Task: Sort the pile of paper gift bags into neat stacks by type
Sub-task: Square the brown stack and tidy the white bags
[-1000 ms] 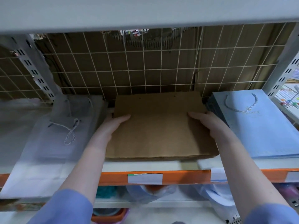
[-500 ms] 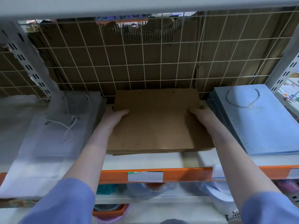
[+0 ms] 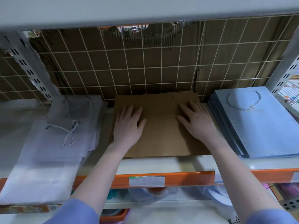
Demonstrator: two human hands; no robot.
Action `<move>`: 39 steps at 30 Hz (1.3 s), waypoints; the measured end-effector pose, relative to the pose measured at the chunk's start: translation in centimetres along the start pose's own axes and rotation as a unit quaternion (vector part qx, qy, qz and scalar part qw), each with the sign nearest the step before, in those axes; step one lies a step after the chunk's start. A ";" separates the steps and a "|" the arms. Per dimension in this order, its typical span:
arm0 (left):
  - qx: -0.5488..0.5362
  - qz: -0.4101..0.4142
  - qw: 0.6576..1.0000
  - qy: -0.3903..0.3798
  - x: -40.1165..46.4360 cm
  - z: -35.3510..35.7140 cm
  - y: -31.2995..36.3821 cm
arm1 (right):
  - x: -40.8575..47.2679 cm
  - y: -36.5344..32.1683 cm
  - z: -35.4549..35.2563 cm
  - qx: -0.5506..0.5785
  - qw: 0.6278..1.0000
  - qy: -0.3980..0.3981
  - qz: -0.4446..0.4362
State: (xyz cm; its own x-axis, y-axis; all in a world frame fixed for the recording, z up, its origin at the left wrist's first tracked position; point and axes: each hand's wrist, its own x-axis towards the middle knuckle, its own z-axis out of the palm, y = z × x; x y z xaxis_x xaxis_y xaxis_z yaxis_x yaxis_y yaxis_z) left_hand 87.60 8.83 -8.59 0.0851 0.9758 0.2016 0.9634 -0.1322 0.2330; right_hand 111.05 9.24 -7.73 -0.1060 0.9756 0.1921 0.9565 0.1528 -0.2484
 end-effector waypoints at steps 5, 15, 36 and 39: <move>0.008 -0.019 1.000 -0.018 1.4 0.4 -0.3 | 1.7 0.2 0.0 -0.003 1.000 -0.026 -0.009; -0.018 -0.034 0.994 -0.099 3.9 0.2 -0.8 | 3.6 0.3 1.1 0.002 0.997 -0.075 0.028; 0.017 0.093 0.984 -0.149 -3.8 -3.1 0.7 | -5.4 0.8 -1.5 -0.124 0.961 -0.109 -0.223; 0.044 0.121 0.973 -0.192 -4.3 -2.9 0.8 | -5.1 0.9 -1.5 -0.106 0.965 -0.110 -0.211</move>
State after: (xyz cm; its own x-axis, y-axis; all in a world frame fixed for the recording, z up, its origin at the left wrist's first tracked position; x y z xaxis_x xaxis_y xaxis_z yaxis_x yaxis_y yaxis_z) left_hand 87.26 4.04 -6.49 0.3838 0.9137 -0.1335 0.9203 -0.3666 0.1367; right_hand 112.87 4.12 -7.52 -0.5313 0.8469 0.0219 0.8472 0.5312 0.0125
